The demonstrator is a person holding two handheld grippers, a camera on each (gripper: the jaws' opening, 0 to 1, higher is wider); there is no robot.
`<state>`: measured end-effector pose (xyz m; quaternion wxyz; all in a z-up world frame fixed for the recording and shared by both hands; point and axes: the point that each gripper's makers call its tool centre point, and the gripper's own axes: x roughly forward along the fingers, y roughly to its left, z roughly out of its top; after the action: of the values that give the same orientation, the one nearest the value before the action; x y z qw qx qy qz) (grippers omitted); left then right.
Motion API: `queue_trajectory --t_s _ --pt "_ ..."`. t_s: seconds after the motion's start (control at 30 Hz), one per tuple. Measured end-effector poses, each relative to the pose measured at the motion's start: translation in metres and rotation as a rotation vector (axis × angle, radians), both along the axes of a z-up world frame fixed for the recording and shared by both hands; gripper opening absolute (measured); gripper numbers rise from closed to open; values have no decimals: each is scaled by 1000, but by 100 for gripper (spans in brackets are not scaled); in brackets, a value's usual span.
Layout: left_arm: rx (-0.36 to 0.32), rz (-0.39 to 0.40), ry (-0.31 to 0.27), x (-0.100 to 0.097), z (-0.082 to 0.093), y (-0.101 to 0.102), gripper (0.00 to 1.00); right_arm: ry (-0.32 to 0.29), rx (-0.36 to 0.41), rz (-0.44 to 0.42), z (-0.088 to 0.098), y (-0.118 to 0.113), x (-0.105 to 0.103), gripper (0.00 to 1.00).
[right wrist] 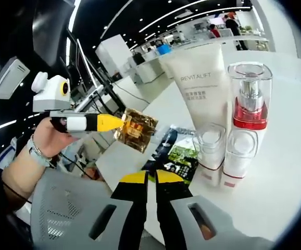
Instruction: Arrange the skincare products in the storage area until every visible bottle or jar stands upright without overlapping.
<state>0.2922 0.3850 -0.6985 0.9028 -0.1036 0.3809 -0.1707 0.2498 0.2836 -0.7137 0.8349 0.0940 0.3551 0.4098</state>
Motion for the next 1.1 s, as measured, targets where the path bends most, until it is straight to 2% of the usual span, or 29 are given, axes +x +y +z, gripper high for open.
queue_trajectory --t_s 0.07,0.17,0.27,0.33,0.53,0.73,0.83,0.93,0.97,1.0,1.03,1.1 --pt "-10 15 14 -2 -8 5 1 -1 -5 4 -1 0 0 4" --pt "-88 61 73 -8 -15 9 1 6 -11 4 -3 1 -1 4" --pt "-86 84 58 -2 -14 18 1 11 -12 12 -3 3 -2 4" --pt "-116 109 89 -3 -17 18 1 9 -13 16 -3 4 -2 4" --pt "-73 107 112 -6 -24 17 1 13 -16 8 -4 2 -1 4" --pt "-59 115 101 7 -16 19 1 17 -20 9 -5 1 -2 3" --pt "-59 120 109 12 -19 25 1 7 -34 22 -6 2 -4 3" --pt "-110 132 163 8 -34 26 1 5 -47 23 -8 1 -3 3" --pt "-133 161 208 2 -44 28 1 4 -50 19 -8 0 -2 3" --pt "-137 174 236 0 -47 30 1 4 -50 12 -8 -1 -1 3" --pt "-139 179 288 -5 -51 32 1 7 -47 6 -7 -2 -1 3" --pt "-126 174 273 -3 -53 35 1 7 -42 9 -6 -1 -1 3"
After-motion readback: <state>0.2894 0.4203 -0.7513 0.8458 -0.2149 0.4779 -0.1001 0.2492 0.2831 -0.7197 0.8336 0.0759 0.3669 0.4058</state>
